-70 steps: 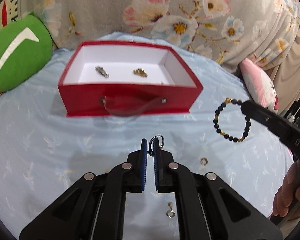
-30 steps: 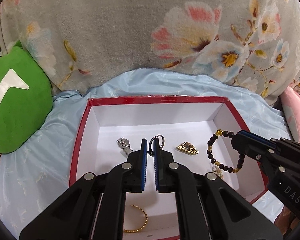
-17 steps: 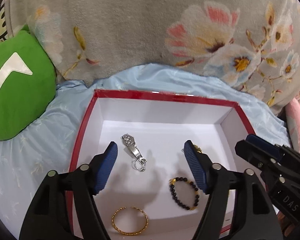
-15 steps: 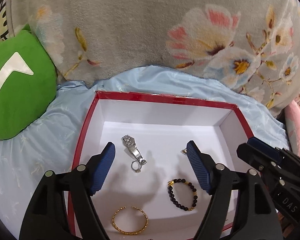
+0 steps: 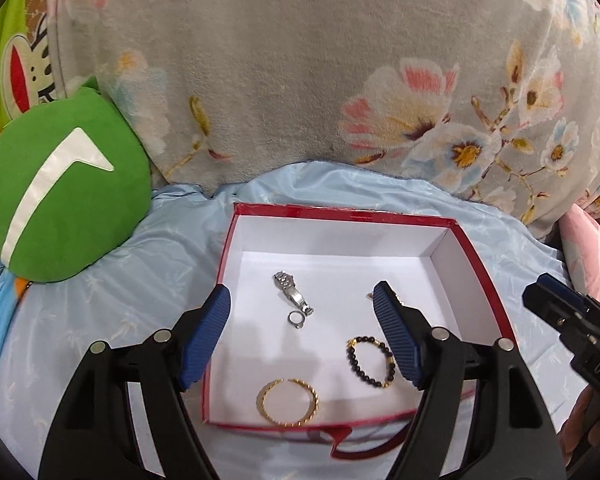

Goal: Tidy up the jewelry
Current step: 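Withdraw both grippers from the box toward the gold hoop earrings, then grasp a gold hoop earring with the right gripper while the left gripper grasps another, then lift both gold hoop earrings and carry them into the red box, then open both grippers to drop the hoop earrings into the box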

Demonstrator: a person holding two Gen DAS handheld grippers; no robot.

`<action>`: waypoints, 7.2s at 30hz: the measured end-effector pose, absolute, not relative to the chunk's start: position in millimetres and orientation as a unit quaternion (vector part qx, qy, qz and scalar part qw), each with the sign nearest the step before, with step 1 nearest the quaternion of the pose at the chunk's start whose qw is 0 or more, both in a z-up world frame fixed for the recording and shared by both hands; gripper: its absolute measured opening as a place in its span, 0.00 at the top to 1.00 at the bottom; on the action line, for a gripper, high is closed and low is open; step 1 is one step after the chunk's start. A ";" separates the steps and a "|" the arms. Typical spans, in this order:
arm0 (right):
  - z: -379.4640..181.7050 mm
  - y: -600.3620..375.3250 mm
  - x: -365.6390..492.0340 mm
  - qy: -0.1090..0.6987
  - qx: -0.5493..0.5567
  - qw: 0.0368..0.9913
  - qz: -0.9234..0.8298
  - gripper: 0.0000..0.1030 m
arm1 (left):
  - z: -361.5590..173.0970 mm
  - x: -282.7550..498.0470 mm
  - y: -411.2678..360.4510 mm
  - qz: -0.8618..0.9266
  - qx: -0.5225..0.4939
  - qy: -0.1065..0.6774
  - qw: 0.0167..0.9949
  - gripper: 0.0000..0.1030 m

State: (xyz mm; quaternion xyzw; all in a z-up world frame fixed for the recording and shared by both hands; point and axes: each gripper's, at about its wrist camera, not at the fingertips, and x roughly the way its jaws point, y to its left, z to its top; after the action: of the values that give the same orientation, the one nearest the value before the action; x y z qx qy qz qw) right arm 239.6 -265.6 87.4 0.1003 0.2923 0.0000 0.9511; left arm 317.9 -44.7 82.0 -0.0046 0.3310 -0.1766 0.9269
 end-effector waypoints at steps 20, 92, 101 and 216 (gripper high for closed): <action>43.6 -290.0 80.4 0.335 0.114 0.933 -0.064 0.52 | 52.2 188.5 13.8 -0.157 0.005 0.369 0.916 0.20; -73.1 -243.4 75.1 0.432 0.080 0.895 -0.075 0.63 | -76.7 135.4 0.4 -0.185 0.044 0.420 0.888 0.83; -77.8 -240.8 88.6 0.440 0.079 0.892 -0.071 0.85 | -75.9 137.5 3.4 -0.189 0.030 0.424 0.885 0.83; 54.9 -301.5 315.1 0.345 0.128 0.930 -0.016 0.72 | 53.7 362.6 -39.1 -0.166 -0.016 0.366 0.915 0.46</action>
State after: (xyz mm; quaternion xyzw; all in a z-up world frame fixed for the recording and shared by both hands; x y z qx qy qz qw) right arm 315.1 -301.5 54.9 0.1278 0.3445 -0.0161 0.9299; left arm 362.6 -39.1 53.7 -0.0156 0.3663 -0.1660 0.9155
